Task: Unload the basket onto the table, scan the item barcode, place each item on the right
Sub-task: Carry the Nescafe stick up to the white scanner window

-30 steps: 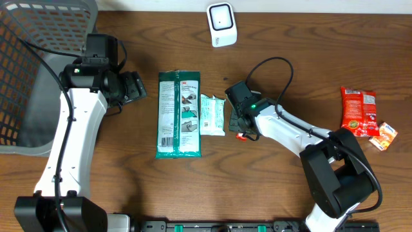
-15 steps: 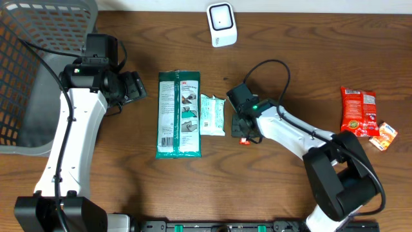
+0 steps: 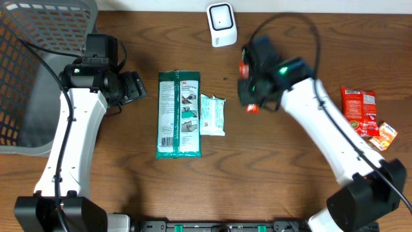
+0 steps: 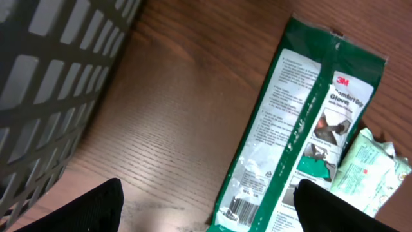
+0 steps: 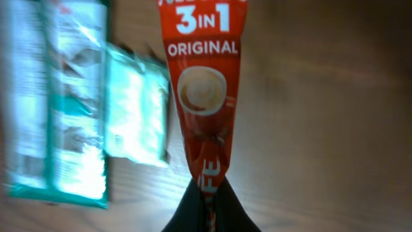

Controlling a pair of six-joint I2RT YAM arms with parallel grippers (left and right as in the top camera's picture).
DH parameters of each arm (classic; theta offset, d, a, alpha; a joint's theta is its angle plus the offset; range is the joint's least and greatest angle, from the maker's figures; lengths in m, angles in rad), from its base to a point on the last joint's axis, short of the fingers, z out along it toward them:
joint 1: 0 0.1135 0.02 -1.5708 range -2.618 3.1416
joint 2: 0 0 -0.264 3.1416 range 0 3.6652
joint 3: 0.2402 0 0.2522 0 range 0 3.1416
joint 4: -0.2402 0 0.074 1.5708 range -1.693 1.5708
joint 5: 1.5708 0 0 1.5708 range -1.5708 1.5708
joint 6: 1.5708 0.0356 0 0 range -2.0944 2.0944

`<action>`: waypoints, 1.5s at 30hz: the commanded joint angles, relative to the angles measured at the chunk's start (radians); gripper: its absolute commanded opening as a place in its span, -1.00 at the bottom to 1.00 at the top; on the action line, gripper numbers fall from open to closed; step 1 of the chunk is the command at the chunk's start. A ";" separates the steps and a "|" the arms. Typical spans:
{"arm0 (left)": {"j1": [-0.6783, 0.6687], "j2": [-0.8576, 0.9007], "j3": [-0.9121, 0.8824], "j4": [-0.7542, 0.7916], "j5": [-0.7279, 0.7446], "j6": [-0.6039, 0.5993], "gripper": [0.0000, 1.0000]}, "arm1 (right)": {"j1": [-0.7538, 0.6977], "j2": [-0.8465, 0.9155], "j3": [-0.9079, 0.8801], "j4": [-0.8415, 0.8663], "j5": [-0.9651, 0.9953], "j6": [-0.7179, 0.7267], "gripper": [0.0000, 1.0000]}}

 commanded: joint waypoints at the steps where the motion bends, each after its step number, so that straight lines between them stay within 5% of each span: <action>1: 0.004 0.011 -0.008 -0.006 -0.001 -0.002 0.71 | -0.034 0.004 0.233 -0.087 -0.041 -0.055 -0.98; 9: 0.004 0.011 -0.008 -0.006 -0.001 -0.002 0.71 | -0.058 0.273 0.834 -0.328 -0.050 -0.085 -0.99; 14: 0.004 0.011 -0.008 -0.006 -0.001 -0.002 0.71 | -0.058 0.478 1.075 -0.317 -0.066 -0.109 -0.99; 31: 0.004 0.011 -0.008 -0.006 -0.001 -0.002 0.72 | -0.097 0.919 1.079 0.188 -0.032 -0.112 -0.98; 45: 0.004 0.011 -0.008 -0.006 -0.001 -0.002 0.72 | -0.127 1.003 1.077 0.244 -0.042 -0.104 -0.98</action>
